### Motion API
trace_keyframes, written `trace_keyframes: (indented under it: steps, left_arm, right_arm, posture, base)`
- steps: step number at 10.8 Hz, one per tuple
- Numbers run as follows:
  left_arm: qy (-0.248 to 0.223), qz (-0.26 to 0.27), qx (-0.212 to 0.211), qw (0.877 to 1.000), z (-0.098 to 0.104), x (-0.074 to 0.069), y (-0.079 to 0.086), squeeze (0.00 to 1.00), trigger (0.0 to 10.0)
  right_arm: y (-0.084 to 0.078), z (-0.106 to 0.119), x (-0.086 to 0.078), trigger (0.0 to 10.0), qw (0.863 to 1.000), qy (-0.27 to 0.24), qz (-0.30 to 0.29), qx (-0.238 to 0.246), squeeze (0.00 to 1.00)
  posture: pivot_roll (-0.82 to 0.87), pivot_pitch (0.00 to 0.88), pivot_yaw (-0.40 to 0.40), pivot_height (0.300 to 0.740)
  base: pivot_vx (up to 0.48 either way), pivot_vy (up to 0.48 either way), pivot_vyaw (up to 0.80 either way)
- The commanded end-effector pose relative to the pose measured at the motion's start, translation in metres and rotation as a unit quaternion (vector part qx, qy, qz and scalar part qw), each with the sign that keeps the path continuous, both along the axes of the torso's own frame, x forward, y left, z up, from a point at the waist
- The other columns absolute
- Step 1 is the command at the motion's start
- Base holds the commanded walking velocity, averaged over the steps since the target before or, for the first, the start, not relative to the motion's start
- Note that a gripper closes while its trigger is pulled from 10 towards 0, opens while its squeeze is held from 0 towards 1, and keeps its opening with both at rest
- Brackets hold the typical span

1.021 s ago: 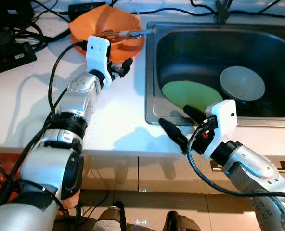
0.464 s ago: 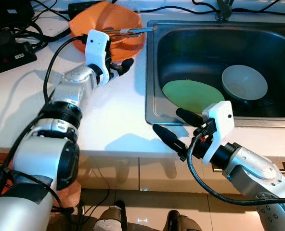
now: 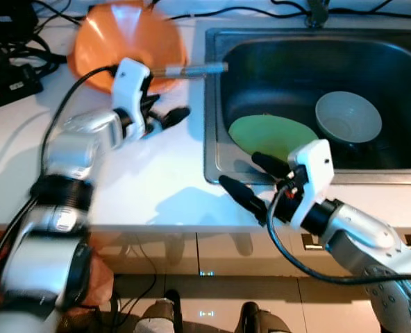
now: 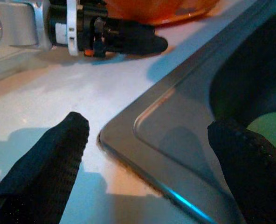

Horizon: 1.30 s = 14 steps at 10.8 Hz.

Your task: Kitchen organization

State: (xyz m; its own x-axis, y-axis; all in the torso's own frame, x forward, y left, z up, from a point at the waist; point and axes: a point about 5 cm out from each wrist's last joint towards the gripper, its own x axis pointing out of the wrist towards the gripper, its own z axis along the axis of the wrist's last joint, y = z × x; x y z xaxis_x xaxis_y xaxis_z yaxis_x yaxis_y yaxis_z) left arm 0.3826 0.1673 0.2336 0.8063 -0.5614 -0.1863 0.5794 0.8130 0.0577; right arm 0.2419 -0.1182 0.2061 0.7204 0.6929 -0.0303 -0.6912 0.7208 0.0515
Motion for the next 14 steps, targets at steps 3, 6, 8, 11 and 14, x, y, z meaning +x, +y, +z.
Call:
trace_keyframes:
  steps: [3,6,8,11,14]
  left_arm:
    - [0.126,0.023,0.019,0.992,-0.05,-0.018,0.015,0.0,10.0]
    - [0.103,0.034,0.02,0.994,-0.037,-0.022,0.016,0.0,10.0]
    - [0.058,0.052,0.006,0.997,-0.022,-0.012,0.015,0.0,10.0]
    - [0.001,0.109,-0.007,0.994,-0.006,0.01,0.018,0.0,10.0]
    - [-0.037,0.126,-0.024,0.991,0.019,0.025,0.018,0.0,10.0]
  right_arm:
    - [0.004,-0.001,0.002,10.0,1.0,-0.008,0.013,0.002,0.0]
    - [0.004,-0.002,0.005,10.0,1.0,-0.01,0.01,0.002,0.0]
    - [0.005,-0.003,0.005,10.0,1.0,-0.01,0.009,0.003,0.0]
    - [0.007,-0.004,0.004,10.0,1.0,-0.01,0.006,0.004,0.0]
    - [0.006,-0.005,0.001,10.0,1.0,-0.009,0.003,0.002,0.0]
  posture:
    - [0.07,0.252,0.026,0.74]
    - [0.07,0.248,0.027,0.74]
    - [0.07,0.253,0.027,0.74]
    - [0.06,0.259,0.03,0.74]
    - [0.04,0.269,0.036,0.74]
  base:
    - [0.0,0.0,0.0]
    - [0.0,0.0,0.0]
    - [0.0,0.0,0.0]
    - [0.0,0.0,0.0]
    - [0.0,0.0,0.0]
